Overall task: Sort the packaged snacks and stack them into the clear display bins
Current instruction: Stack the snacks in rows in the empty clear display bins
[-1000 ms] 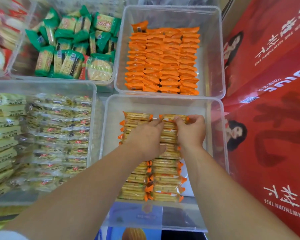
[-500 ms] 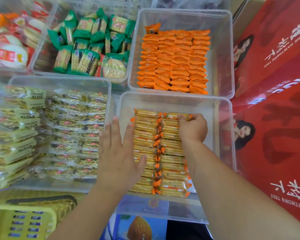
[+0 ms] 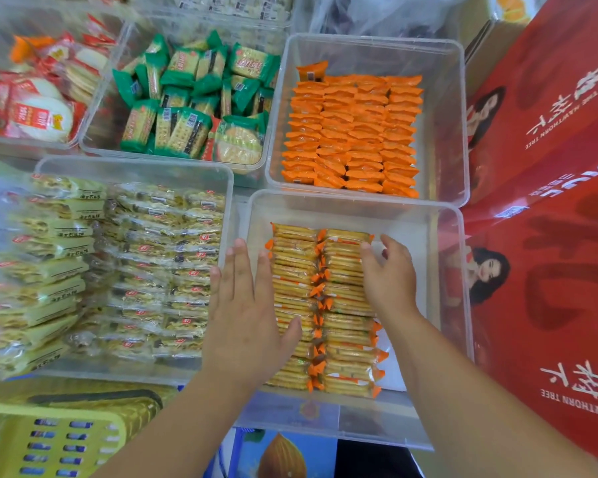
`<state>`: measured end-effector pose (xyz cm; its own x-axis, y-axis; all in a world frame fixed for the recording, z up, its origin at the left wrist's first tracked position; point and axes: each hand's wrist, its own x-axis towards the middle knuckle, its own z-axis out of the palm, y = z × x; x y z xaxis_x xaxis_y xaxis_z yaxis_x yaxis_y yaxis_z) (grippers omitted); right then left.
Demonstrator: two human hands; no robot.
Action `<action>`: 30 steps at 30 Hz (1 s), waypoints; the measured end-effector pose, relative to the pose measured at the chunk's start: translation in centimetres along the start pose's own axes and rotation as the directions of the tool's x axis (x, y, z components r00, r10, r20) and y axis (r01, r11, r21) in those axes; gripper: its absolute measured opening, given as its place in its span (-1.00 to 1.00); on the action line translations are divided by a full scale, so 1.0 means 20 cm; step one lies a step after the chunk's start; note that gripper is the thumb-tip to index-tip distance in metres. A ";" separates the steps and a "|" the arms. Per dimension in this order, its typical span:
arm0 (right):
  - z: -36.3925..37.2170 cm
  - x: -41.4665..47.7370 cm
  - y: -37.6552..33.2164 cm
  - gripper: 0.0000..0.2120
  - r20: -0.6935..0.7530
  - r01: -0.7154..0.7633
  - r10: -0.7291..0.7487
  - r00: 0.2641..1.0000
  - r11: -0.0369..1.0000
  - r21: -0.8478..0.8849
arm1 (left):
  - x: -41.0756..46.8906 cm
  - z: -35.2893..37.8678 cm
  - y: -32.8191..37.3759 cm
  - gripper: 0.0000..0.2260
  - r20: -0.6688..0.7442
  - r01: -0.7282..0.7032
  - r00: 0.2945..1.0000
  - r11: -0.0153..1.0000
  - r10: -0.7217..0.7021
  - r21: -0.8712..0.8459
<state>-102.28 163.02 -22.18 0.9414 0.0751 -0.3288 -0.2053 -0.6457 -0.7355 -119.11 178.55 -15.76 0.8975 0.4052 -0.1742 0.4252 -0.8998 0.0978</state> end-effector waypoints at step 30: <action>-0.04 -0.46 -0.06 -0.51 0.458 -0.351 0.209 0.864 0.902 0.252 | 0.02 -0.01 0.01 -0.03 0.050 0.029 0.998 0.999 -0.028 -0.023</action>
<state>-110.49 162.49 -17.87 0.6481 0.2778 -0.7090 -0.5834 -0.4173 -0.6968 -118.66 178.52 -15.63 0.8783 0.4216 -0.2255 0.4537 -0.8838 0.1147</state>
